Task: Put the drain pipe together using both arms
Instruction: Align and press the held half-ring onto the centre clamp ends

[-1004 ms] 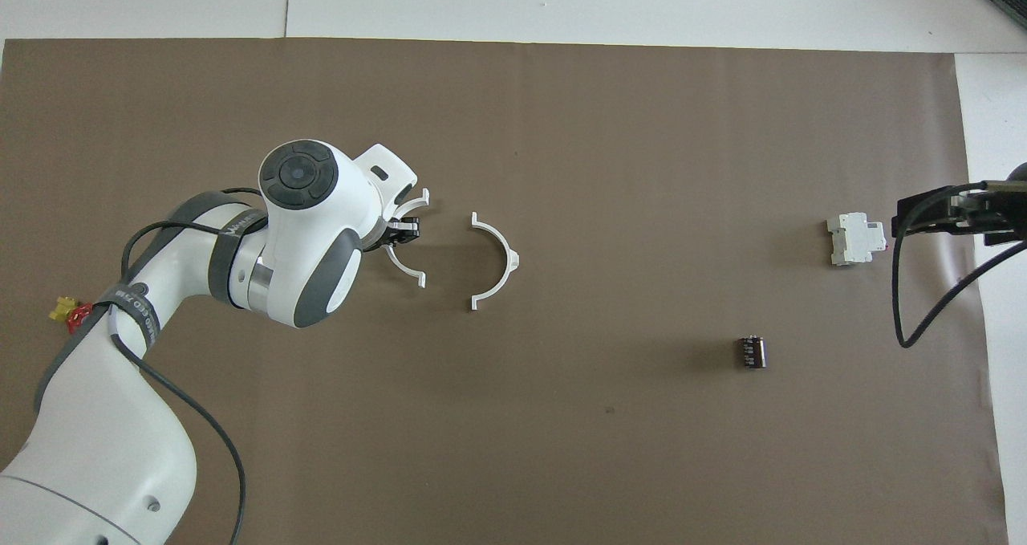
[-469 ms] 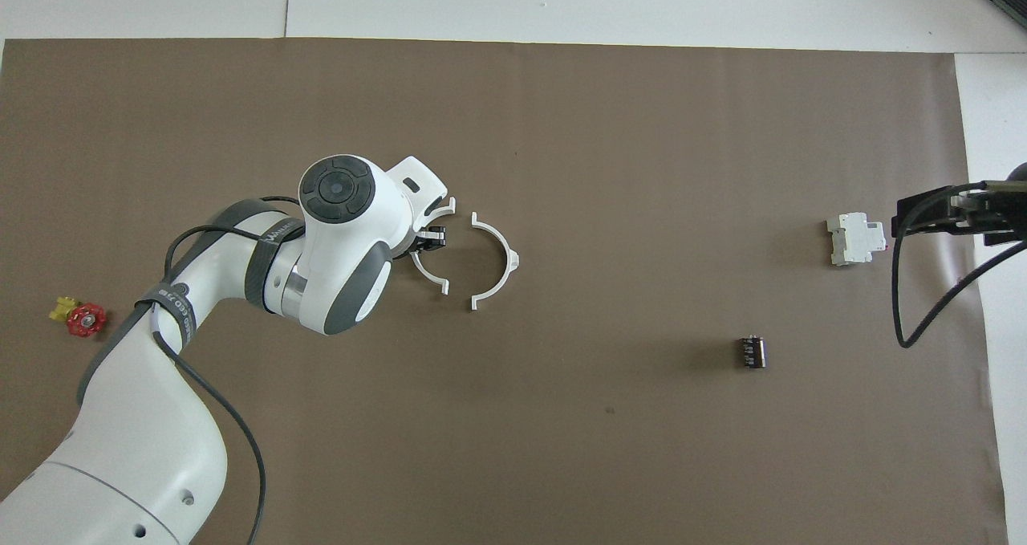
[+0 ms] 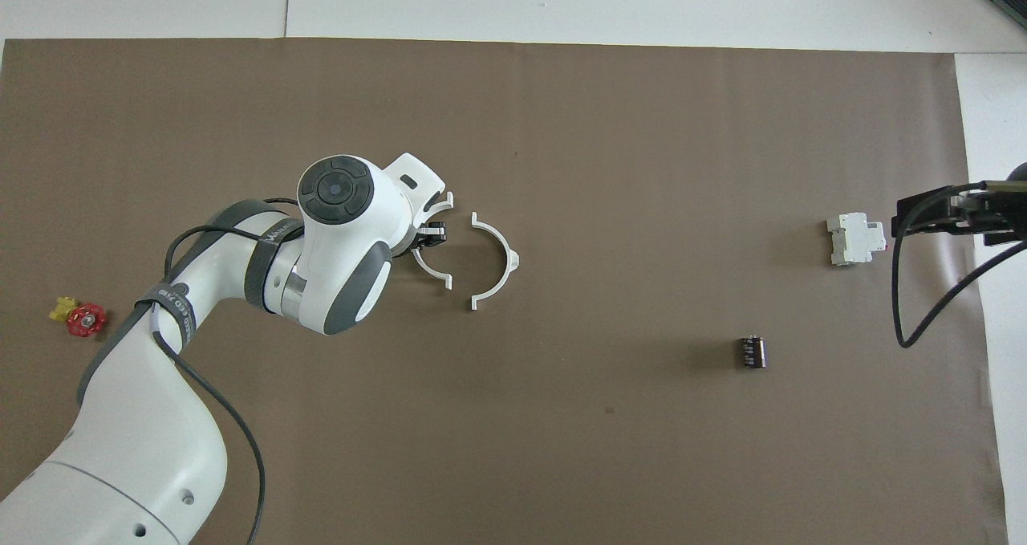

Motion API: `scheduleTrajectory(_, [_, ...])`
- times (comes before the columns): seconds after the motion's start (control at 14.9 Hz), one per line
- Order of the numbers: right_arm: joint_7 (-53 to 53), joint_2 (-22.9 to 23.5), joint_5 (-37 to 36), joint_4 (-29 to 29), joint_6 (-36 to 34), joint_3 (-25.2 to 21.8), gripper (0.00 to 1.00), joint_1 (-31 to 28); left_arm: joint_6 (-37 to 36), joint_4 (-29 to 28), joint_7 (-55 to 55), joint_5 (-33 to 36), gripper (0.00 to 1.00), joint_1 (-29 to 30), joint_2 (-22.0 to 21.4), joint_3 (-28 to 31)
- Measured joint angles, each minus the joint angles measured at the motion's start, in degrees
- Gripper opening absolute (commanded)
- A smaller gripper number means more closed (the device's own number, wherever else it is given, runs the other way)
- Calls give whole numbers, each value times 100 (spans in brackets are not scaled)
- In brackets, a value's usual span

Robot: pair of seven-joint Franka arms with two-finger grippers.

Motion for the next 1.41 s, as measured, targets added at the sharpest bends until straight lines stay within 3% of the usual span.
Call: scheduleTrajectory(1.41, [0,0,0,0,0,0,100,3,124,-159,-546,0,0,-110,-56,-15])
